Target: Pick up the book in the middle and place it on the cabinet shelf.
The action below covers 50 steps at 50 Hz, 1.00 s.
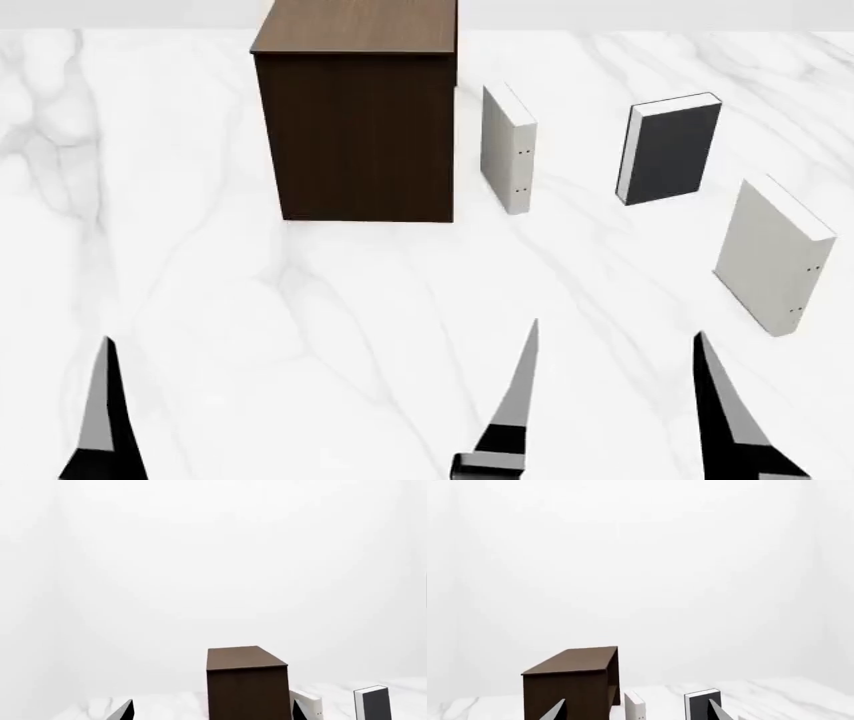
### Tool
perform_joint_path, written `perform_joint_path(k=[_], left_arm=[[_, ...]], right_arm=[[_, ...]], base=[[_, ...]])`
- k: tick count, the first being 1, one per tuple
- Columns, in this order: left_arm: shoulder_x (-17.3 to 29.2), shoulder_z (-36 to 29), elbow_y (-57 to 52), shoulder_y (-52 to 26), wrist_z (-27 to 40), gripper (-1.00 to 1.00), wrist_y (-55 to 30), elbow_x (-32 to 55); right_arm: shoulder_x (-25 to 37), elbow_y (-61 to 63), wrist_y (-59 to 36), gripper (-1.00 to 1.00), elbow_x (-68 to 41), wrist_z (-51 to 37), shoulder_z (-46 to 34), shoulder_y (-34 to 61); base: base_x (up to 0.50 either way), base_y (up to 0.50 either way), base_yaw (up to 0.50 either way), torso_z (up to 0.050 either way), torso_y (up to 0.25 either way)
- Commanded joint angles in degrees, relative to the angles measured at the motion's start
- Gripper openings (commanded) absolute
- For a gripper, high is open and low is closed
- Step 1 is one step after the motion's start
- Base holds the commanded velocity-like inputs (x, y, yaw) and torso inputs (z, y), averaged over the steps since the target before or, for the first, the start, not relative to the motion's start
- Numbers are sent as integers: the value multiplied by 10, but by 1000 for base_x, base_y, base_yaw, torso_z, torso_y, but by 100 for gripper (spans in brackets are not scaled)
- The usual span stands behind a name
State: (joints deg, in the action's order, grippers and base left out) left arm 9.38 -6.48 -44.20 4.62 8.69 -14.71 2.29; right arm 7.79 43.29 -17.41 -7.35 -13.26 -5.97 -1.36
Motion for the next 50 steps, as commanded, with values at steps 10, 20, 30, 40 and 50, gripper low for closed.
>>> perform_joint_path(k=[10,20,30,40,50], left_arm=[[8,-7,-17,-4,13,100,-11,5],[11,-13,-28,-7,19,100,-22,6],[16,-18,-28,-4,23,100,-17,8],[20,-19,-35,-6,29,100,-23,10],[22,-31,-16,-9,31,100,-11,7]], right_arm=[[16,20,-20,100,-1,-14,-16,4],[19,25,-18,100,-10,-20,-14,6],[22,26,-17,100,-11,-26,-20,6],[27,30,-19,100,-13,-34,-18,7],[30,28,-24,100,-16,-41,-19,8]], base=[[345,0,0,0,0],[500,0,0,0,0],[500,0,0,0,0],[500,0,0,0,2],[500,0,0,0,1]])
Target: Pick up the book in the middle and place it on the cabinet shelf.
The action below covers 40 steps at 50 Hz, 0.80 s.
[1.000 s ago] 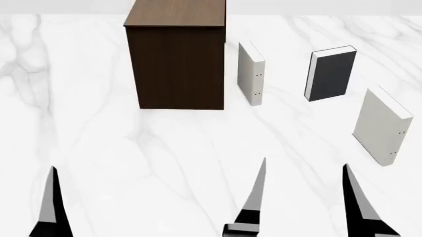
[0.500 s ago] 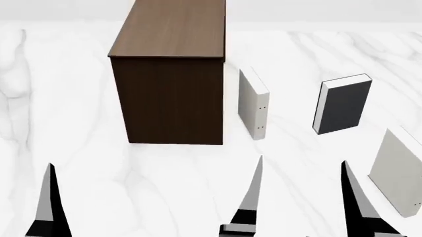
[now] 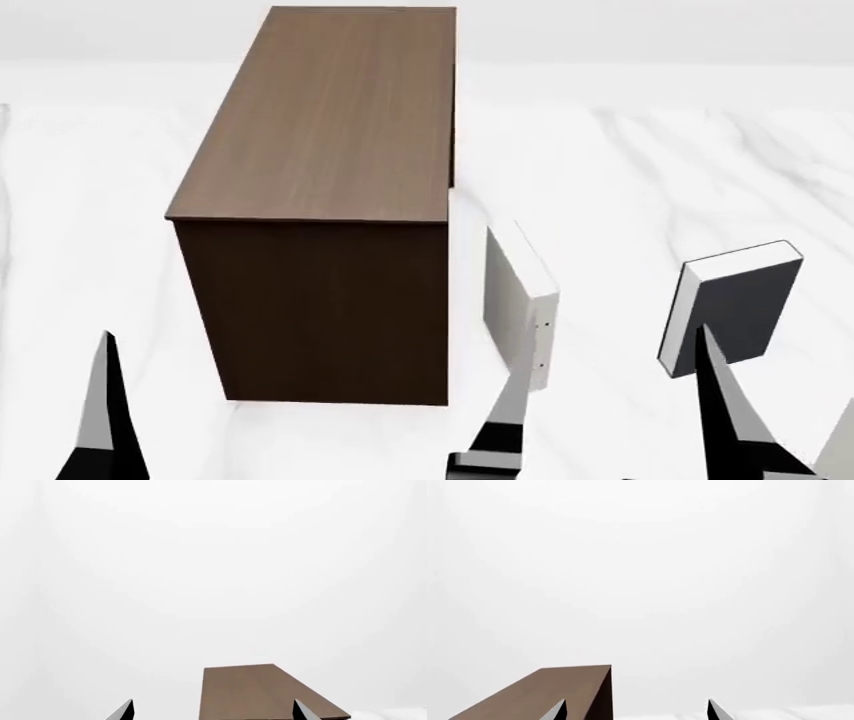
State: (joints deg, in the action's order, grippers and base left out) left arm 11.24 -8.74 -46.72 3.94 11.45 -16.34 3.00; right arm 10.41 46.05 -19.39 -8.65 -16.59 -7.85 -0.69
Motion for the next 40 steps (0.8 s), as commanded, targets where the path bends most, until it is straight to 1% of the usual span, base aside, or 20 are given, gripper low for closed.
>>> perform_joint_path(k=[1,27,28,29,30,31,34,36,37,38,39,40], left_arm=[[3,-5,11,-2,4,100,7,3],[16,-1,-13,-6,17,100,-13,17],[16,-1,-15,-7,18,100,-16,17],[16,-3,-9,-5,19,100,-11,16],[17,-5,-7,-6,20,100,-10,14],[17,-6,-6,-5,21,100,-10,15],[19,-9,-3,-5,22,100,-8,14],[20,-10,-4,-7,24,100,-12,16],[21,-9,-1,-7,24,100,-8,17],[22,-9,0,-7,24,100,-9,19],[22,-10,0,-7,25,100,-9,19],[23,-10,3,-5,25,100,-4,18]], right_arm=[[5,0,-4,100,-3,-8,-1,1],[22,-11,-19,100,8,-33,-19,10],[22,-8,-51,100,22,-45,-22,18],[30,-13,-137,100,105,-90,-50,46],[26,-20,-134,100,95,-91,-41,41],[21,-20,-106,100,86,-96,-28,32],[32,-13,-138,100,113,-103,-42,41],[31,-12,-92,100,94,-99,-31,27],[40,-12,-57,100,71,-76,-33,17],[48,-18,21,100,54,-56,-36,-3],[45,-10,-20,100,86,-79,-36,-1],[57,-13,-21,100,104,-70,-55,3]], base=[[500,0,0,0,0],[500,0,0,0,1],[488,0,0,0,0],[215,148,0,0,0],[0,74,0,0,0],[0,0,0,0,12],[0,0,0,0,0],[0,0,0,0,0],[0,0,0,0,0],[0,0,0,0,0],[0,0,0,0,0],[0,0,0,0,0]])
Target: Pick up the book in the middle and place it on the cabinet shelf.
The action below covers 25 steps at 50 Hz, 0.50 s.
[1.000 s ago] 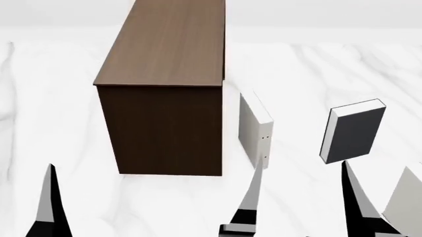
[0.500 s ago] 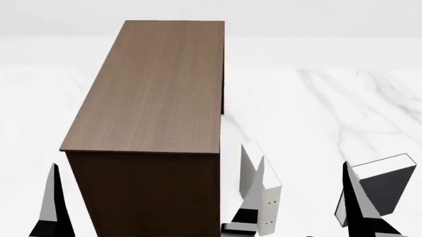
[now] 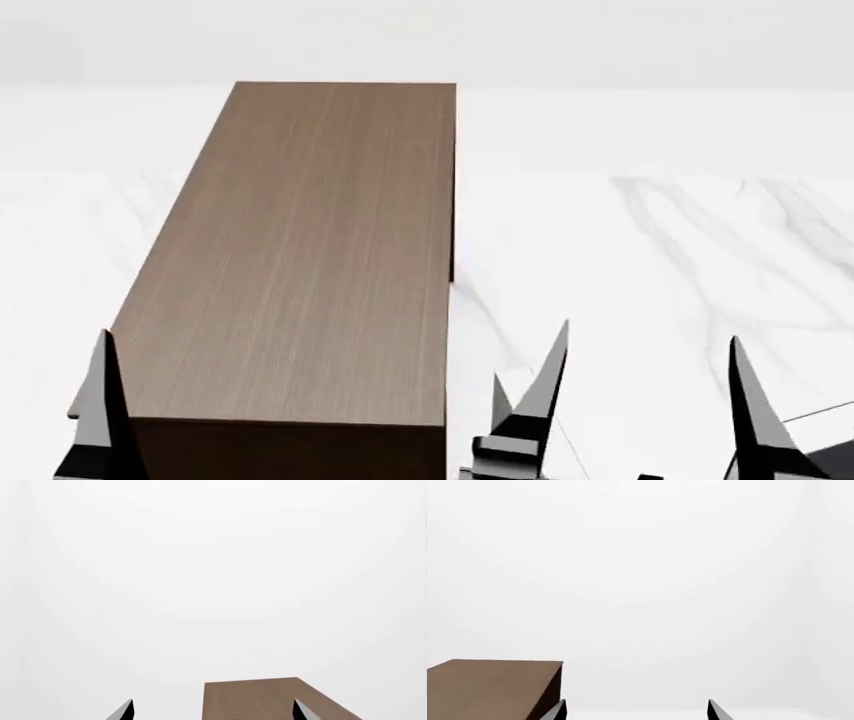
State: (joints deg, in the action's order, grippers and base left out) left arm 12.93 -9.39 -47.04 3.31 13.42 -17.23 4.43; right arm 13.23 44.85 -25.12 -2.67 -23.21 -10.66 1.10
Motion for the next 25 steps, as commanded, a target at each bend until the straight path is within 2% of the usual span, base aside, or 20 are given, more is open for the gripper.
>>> perform_joint_path(k=[1,4,25], left_arm=[[7,-4,6,2,6,100,5,4],[8,-5,5,2,9,100,3,6],[22,-4,-4,5,14,100,25,26]], right_arm=[[21,0,40,100,34,-9,-20,-16],[22,0,43,100,29,-7,-22,-18],[20,3,60,100,-13,-17,2,-23]], base=[[0,0,0,0,0],[0,0,0,0,0],[-36,2,-500,0,0]])
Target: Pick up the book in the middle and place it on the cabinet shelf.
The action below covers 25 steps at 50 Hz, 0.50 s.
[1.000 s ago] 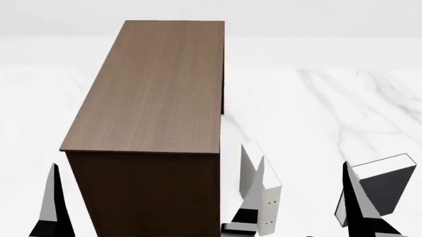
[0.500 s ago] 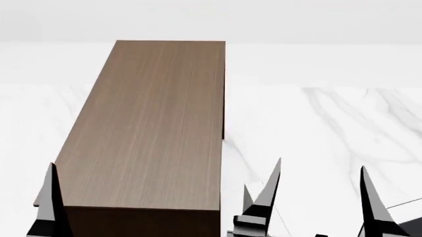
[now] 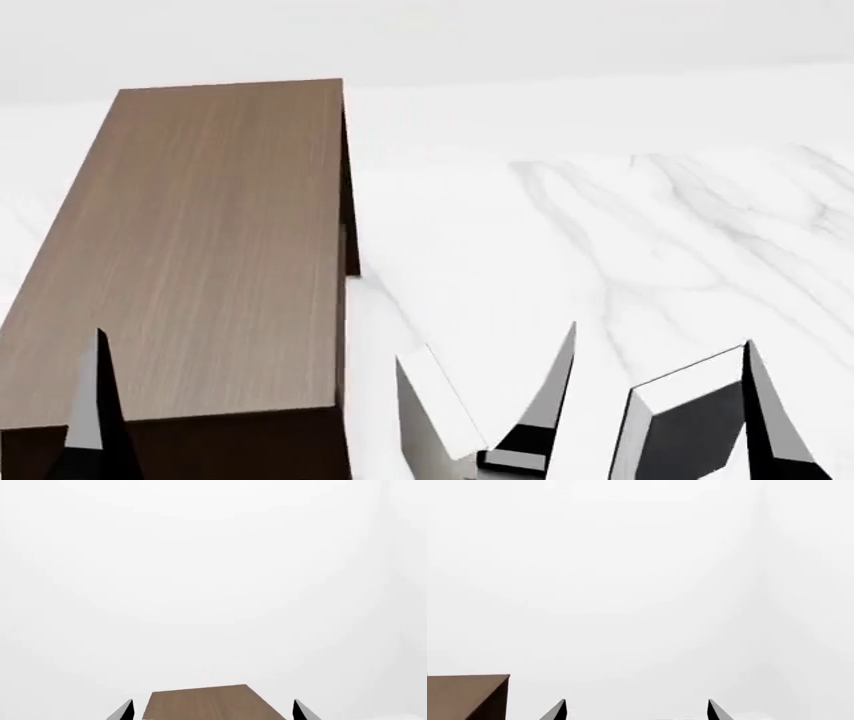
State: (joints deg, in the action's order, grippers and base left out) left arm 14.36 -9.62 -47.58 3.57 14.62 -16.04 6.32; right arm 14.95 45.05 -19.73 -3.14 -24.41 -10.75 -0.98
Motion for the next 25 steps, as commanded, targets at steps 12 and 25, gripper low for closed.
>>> perform_joint_path(k=[12,25], left_arm=[[16,-7,-4,7,5,100,14,11],[21,-2,-15,7,16,100,6,19]], right_arm=[[-1,2,-43,100,-14,-21,6,11],[5,9,-49,100,-16,-24,1,14]], base=[[-4,1,-171,24,0],[0,0,0,50,0]])
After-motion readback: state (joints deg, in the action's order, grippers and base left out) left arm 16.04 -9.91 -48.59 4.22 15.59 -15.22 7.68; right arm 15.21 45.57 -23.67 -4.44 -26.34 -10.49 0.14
